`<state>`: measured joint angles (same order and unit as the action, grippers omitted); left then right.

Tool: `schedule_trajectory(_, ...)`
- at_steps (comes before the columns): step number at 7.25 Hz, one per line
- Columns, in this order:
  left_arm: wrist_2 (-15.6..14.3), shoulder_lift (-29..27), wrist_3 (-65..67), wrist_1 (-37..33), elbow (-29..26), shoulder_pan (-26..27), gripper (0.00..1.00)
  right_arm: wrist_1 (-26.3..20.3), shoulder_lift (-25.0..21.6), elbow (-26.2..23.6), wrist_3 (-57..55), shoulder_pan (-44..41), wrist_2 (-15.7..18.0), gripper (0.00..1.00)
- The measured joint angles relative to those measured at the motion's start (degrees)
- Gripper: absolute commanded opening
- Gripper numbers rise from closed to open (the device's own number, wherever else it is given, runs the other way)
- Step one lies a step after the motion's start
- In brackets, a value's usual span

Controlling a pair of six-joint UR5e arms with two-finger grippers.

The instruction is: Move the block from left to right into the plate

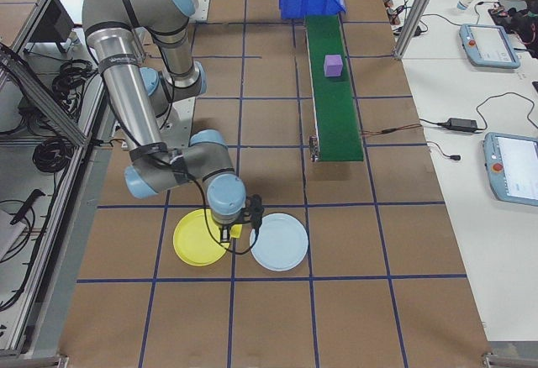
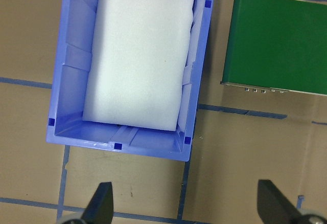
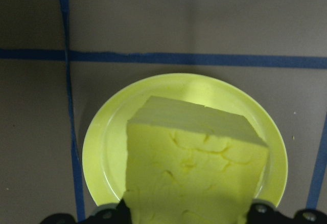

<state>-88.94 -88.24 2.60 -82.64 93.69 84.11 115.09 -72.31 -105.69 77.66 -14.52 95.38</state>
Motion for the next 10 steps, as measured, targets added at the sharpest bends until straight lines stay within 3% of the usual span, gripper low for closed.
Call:
schedule_trajectory(1, 0.0, 0.0, 0.0, -0.04, 0.03, 0.0, 1.0, 1.53, 0.02, -1.3, 1.93, 1.19, 0.55, 0.77)
schedule_trajectory(2, 0.0, 0.0, -0.03, -0.06, 0.06, 0.0, 1.0, 2.14, 0.08, -1.82, 2.76, 1.63, 0.62, 1.0)
schedule_trajectory(6, -0.06, 0.02, -0.02, -0.09, 0.18, 0.07, 1.0, 2.13, 0.13, -1.74, 2.17, 1.02, 0.3, 0.99)
schedule_trajectory(10, -0.17, 0.08, 0.0, -0.16, 0.24, 0.09, 1.0, -2.51, -1.34, 6.61, -6.29, -13.71, -1.28, 0.99)
